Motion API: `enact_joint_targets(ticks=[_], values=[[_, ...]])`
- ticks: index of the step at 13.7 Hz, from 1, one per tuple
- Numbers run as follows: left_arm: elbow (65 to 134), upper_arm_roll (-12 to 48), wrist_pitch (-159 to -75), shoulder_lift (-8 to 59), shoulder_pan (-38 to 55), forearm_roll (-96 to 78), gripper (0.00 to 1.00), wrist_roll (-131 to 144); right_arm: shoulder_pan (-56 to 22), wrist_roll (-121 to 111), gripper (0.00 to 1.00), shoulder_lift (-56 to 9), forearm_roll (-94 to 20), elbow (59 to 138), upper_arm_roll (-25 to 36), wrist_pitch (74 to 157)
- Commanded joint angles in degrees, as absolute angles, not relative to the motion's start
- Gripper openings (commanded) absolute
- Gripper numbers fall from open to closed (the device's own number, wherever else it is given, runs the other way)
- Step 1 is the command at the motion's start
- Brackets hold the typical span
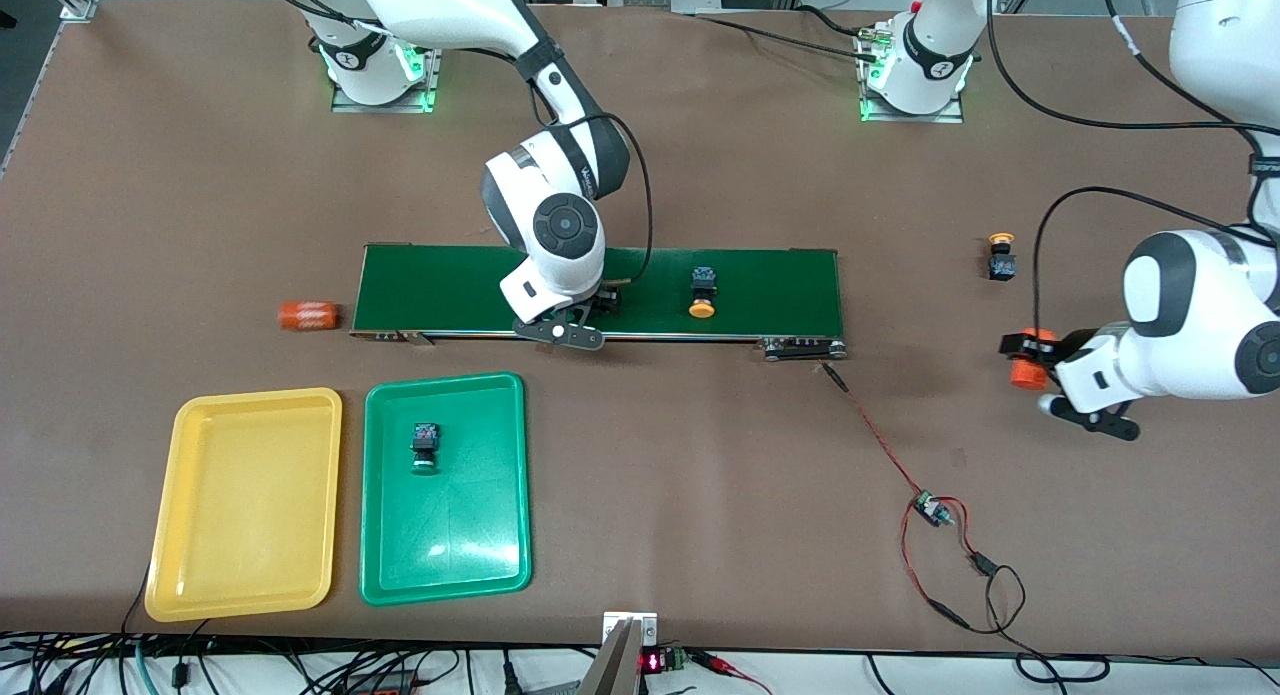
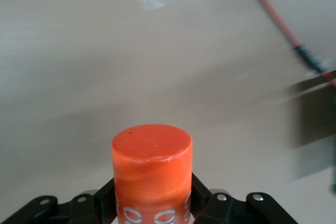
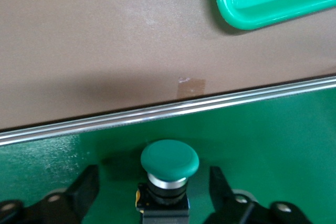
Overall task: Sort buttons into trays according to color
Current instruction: 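Place the green button in the green tray while the left gripper places capacitor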
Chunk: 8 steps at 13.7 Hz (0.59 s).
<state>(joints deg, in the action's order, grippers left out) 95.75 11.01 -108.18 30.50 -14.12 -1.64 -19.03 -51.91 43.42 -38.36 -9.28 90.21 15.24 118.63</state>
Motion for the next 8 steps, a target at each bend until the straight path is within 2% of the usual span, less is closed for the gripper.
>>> enact_joint_targets(ticks=[1,2,4,6,8], values=[[95.19,16.41,-104.07,30.5,-14.06,-3.16,0.19,-10.76,-51.59,43.59,0.18,-37.27,-9.32,91.14,15.21,118.65],[95.19,18.96,-103.98,30.41,-14.06,-3.16,0.19,-6.81,-51.5,43.59,0.05,-37.18,-9.32,90.97,15.21,118.65],[95.27,23.71,-103.89,29.79,-13.98,-3.16,0.19,2.06,-51.77,43.59,0.0,-37.09,-9.32,90.44,15.38,118.56],[95.36,27.58,-104.32,30.06,-13.36,-3.16,0.2,10.33,-50.37,43.24,0.0,-36.48,-9.4,89.91,15.64,118.22],[95.97,28.65,-105.37,30.58,-11.09,-3.34,0.2,15.8,-49.05,43.33,0.0,-36.12,-10.8,87.91,15.64,117.69]])
